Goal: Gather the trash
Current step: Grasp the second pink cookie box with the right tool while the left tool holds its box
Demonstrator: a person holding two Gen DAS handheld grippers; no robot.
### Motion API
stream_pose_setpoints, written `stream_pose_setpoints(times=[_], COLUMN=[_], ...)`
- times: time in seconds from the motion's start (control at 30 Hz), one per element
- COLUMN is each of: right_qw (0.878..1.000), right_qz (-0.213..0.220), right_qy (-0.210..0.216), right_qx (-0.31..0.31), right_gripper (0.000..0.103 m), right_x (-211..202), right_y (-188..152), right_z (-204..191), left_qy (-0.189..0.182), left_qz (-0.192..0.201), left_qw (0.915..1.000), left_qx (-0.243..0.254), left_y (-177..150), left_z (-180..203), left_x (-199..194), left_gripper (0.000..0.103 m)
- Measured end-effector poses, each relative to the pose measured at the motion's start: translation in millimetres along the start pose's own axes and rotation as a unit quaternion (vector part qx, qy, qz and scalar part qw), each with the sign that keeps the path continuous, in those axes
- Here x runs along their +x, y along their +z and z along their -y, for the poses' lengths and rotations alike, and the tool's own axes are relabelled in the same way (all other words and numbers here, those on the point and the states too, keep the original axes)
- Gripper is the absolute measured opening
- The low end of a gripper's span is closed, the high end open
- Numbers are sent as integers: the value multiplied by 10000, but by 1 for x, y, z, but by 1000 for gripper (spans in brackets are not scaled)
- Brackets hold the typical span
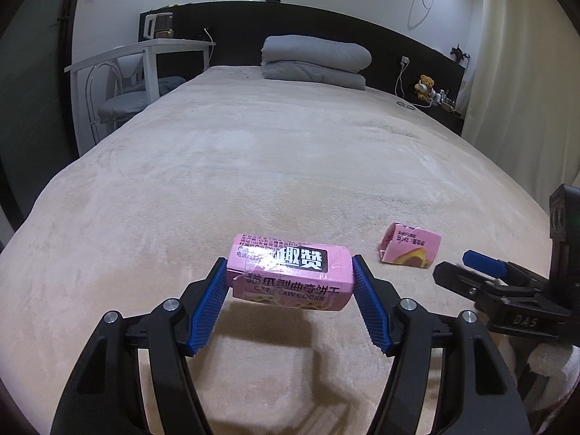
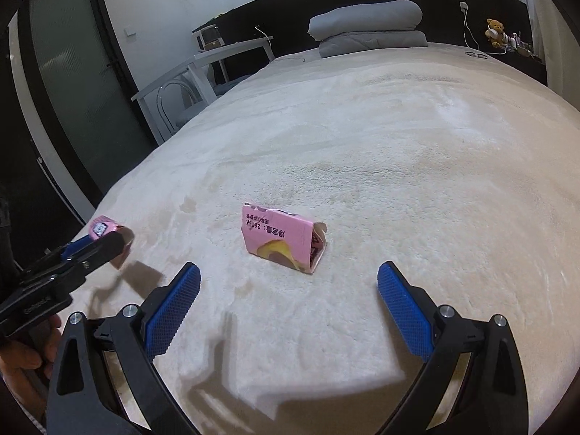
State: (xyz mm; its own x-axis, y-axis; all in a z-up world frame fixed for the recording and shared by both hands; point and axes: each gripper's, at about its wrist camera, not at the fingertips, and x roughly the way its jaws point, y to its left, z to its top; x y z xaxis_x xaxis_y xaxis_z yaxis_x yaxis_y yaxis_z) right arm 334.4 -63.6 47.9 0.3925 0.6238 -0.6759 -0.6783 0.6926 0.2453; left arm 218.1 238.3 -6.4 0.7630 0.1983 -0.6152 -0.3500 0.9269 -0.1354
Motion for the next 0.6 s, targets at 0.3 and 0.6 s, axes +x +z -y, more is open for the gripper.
stream_pose_setpoints(times=[0.3, 0.6], right_qw=[9995, 9983], right_qz=[-108, -198], right_qy=[-304, -550], right_qx=[-45, 62], right_gripper=[97, 62], right_x=[43, 59], right_y=[17, 21], right_z=[-18, -14], left_qy=[46, 84], left_qz=[-1, -62], left_qw=[9998, 9999], left_qx=[-194, -36], left_y=[1, 1], left_z=[-8, -3], left_x=[-1, 1], left_gripper=[66, 66])
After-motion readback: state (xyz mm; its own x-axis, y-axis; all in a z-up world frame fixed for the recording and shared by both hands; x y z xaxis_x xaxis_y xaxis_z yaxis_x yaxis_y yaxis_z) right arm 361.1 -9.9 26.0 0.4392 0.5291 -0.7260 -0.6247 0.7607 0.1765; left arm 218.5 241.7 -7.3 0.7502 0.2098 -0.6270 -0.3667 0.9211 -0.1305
